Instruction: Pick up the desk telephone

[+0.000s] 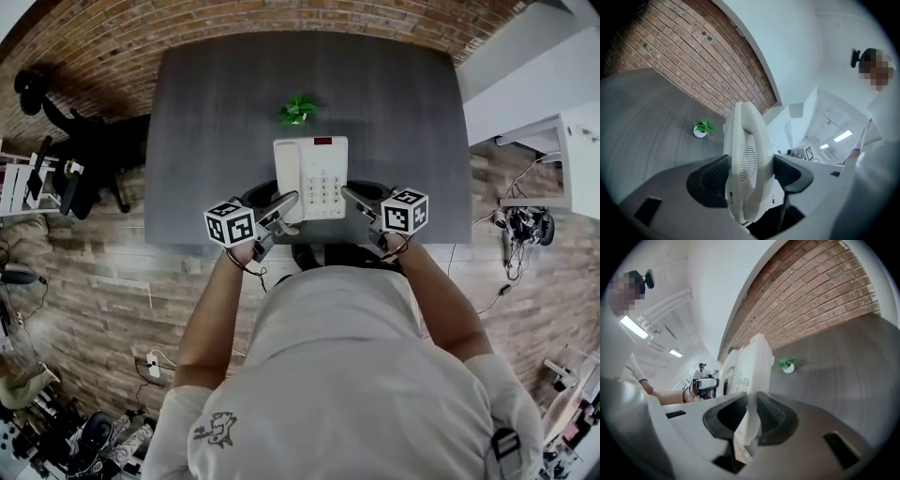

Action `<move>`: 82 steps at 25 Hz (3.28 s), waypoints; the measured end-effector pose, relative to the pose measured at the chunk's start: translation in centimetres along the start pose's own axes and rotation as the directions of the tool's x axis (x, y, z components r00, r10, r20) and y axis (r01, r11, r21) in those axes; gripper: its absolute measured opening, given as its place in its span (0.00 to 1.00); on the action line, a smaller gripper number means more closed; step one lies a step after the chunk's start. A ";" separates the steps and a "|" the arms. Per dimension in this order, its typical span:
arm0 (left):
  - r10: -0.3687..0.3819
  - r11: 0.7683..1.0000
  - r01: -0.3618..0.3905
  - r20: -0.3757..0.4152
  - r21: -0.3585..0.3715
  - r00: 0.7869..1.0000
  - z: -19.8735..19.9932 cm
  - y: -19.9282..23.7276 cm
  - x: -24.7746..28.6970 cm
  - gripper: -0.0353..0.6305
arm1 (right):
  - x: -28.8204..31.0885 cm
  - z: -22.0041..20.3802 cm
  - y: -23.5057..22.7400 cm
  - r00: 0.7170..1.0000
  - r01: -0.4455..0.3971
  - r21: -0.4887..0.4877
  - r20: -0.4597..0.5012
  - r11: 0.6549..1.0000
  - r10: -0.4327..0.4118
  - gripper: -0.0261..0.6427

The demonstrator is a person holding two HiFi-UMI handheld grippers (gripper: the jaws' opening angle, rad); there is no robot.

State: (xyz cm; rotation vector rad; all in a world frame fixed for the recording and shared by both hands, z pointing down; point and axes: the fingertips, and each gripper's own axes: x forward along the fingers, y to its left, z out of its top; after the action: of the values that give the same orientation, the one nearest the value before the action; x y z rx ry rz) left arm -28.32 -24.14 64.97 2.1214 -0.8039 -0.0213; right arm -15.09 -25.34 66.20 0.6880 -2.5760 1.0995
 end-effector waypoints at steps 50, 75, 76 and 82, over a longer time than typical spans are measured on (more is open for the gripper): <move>0.174 0.985 -0.172 0.115 -0.022 0.978 -10.5 -18.2 9.2 0.52 | -20.7 -4.9 -3.4 0.990 -0.136 -0.042 -0.039 0.990 0.134 0.15; 0.143 0.989 -0.147 0.100 0.033 0.985 -14.4 -20.9 -0.7 0.52 | -20.3 -10.5 6.6 0.994 -0.106 -0.067 0.013 0.992 0.107 0.15; 0.140 0.989 -0.144 0.099 0.035 0.985 -14.6 -21.0 -1.4 0.52 | -20.2 -10.8 7.2 0.994 -0.104 -0.068 0.014 0.992 0.105 0.15; 0.110 0.992 -0.115 0.093 0.048 0.990 -16.2 -21.5 -5.9 0.52 | -19.4 -13.4 11.6 0.995 -0.090 -0.081 0.033 0.993 0.093 0.15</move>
State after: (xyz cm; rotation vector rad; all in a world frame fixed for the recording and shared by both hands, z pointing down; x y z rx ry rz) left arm -16.83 0.03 58.36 2.1345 -0.9864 -0.0359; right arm -3.78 -2.36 60.36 0.5817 -2.6903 1.0131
